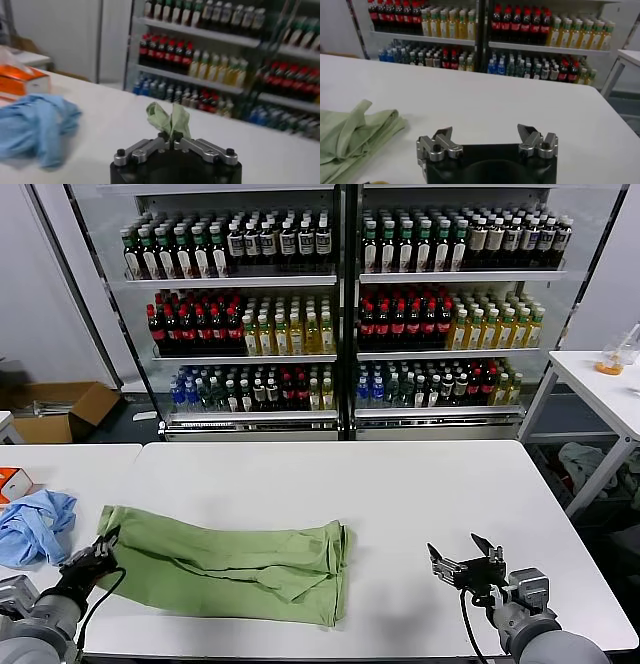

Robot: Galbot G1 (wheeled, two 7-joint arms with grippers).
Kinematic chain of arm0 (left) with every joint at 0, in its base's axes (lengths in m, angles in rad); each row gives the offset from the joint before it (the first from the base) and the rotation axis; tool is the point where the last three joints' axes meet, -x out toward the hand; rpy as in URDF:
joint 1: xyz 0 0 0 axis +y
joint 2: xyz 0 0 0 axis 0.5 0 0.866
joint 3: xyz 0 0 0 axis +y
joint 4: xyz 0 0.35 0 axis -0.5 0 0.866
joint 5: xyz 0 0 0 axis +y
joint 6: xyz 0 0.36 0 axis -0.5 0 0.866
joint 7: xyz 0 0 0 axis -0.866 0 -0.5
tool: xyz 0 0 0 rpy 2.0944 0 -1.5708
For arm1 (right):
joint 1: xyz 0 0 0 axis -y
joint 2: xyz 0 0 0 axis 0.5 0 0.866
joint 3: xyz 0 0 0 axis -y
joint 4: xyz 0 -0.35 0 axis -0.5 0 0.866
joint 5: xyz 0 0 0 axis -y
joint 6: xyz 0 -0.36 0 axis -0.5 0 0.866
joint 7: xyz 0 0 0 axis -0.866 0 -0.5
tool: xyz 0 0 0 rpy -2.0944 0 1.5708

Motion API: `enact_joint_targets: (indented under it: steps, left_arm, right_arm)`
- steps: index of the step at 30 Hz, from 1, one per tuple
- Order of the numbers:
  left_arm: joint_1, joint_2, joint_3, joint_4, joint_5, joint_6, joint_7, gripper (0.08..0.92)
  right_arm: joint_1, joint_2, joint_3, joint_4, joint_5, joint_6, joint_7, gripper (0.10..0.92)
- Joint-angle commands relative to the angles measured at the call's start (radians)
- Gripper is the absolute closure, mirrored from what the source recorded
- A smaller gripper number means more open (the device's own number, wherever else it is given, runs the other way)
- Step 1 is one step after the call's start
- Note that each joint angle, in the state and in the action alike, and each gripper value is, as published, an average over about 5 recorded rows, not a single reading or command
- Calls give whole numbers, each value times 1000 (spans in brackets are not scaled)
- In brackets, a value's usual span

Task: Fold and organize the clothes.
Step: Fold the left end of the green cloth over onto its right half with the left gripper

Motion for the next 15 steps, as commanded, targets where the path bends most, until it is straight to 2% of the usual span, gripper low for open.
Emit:
enact_joint_targets:
  steps: [1,7,15]
  left_arm:
    - [-21,-86,143,-149,-309,47,15,906]
    - [-72,-155,363,-99,-252,21,29,906]
    - [-166,-211,519,41,-164,7,23,906]
  right_arm:
    - [21,-9,-11,3,-1,0,-4,203]
    - [25,-17,-13,0,-4,1,-8,203]
    - [34,-26,-11,-8,-4,1,-14,203]
